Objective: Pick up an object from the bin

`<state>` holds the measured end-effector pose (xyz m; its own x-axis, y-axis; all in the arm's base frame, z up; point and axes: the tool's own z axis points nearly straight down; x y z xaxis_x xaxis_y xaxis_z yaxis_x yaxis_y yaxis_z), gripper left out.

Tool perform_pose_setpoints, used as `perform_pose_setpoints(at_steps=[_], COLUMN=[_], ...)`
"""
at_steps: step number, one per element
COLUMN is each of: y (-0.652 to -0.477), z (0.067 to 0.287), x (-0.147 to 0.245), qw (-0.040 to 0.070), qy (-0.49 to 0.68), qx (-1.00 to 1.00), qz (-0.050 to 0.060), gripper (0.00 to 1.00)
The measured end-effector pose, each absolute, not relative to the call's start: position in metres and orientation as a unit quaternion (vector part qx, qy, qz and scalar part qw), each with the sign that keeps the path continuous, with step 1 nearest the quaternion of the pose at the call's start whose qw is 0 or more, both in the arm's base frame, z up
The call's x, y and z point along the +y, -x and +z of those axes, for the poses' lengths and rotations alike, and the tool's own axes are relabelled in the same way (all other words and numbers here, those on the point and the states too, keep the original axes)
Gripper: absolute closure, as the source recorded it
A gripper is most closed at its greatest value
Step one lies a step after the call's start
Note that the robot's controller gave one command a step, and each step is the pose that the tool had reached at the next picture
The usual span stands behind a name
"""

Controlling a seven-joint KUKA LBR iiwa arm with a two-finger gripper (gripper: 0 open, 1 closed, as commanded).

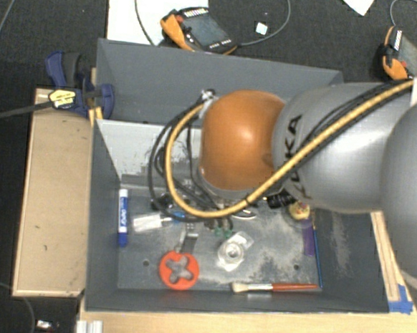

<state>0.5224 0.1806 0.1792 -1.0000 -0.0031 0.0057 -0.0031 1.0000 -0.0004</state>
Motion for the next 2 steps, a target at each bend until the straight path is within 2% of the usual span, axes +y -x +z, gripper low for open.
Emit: perform_pose_setpoints(at_steps=[1, 2], y=[-0.524, -0.482], z=[0.183, 0.076], x=[0.18, 0.16], qw=[-0.001, -0.002], qy=[0.001, -0.074], qx=[-1.0, -0.997], qz=[-0.001, -0.001], gripper=[0.0, 0.0])
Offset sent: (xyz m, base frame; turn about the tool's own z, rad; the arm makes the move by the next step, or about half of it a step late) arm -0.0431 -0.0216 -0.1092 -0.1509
